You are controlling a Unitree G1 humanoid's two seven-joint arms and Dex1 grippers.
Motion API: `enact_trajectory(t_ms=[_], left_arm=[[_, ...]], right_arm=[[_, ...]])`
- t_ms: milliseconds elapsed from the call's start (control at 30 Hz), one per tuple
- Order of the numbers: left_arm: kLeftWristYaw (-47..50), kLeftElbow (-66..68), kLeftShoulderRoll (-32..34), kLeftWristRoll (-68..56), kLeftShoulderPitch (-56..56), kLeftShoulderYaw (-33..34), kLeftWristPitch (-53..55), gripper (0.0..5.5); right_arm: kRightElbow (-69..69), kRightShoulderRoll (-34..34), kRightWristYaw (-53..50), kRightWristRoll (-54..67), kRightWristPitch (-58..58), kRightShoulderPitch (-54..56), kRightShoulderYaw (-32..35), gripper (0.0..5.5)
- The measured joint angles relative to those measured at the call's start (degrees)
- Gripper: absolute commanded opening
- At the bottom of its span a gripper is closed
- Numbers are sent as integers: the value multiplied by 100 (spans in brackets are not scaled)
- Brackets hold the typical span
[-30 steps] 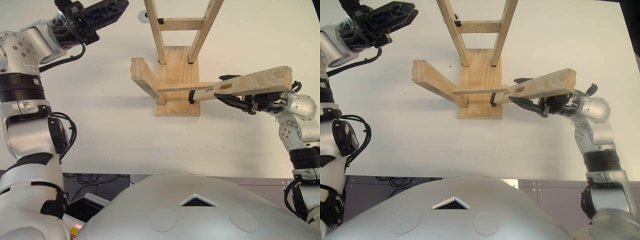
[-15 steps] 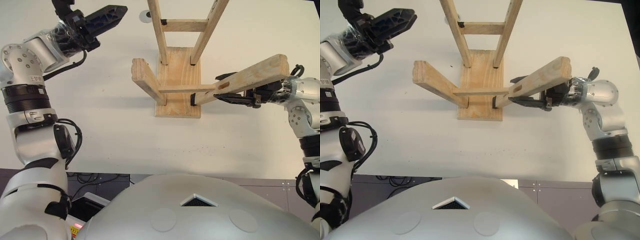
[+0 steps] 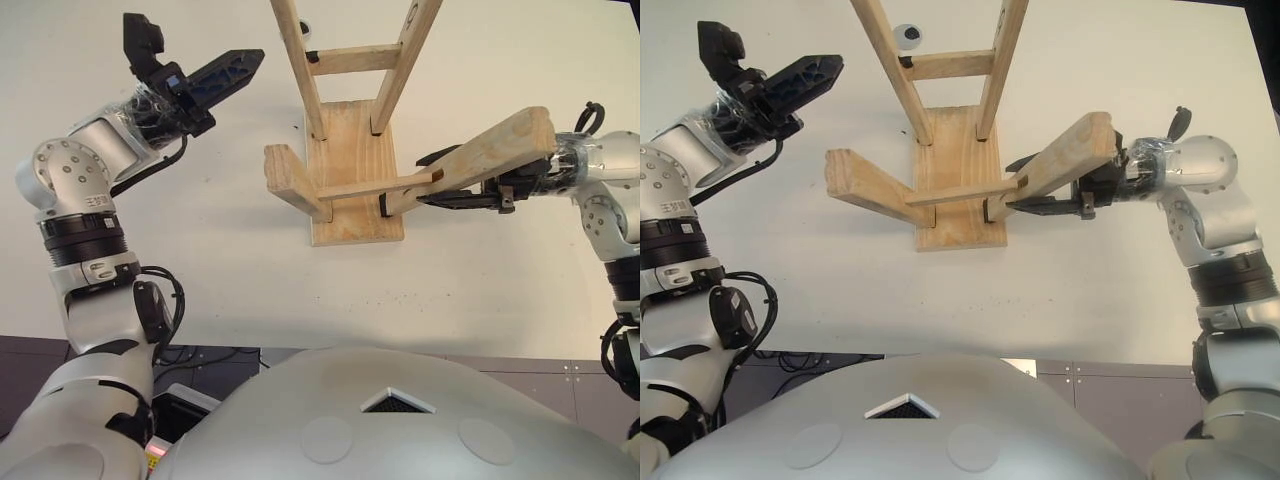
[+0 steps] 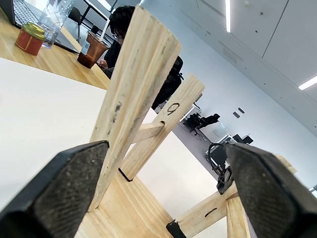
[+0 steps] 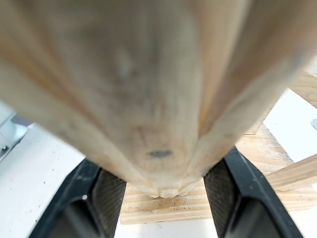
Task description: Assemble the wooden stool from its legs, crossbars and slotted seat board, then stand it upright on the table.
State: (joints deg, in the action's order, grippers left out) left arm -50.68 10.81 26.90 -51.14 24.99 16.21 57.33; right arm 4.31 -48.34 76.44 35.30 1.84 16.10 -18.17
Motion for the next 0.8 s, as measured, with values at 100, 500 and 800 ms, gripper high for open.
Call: enact_trajectory(t_ms=[100,500,800], left_arm=[[121,-157,-56,-66,-29,22,5,430],[274,-738,-203,-173,-235,81,1,430],[264,-1461,35,-420,1027,-265,437,430]], right_arm=[[-85,3,4,-155,-39,66,-57,203],[-142,23,36,-337,-230,709,-414,203],[-38,39,-56,-339,-421,1132,-765,203]])
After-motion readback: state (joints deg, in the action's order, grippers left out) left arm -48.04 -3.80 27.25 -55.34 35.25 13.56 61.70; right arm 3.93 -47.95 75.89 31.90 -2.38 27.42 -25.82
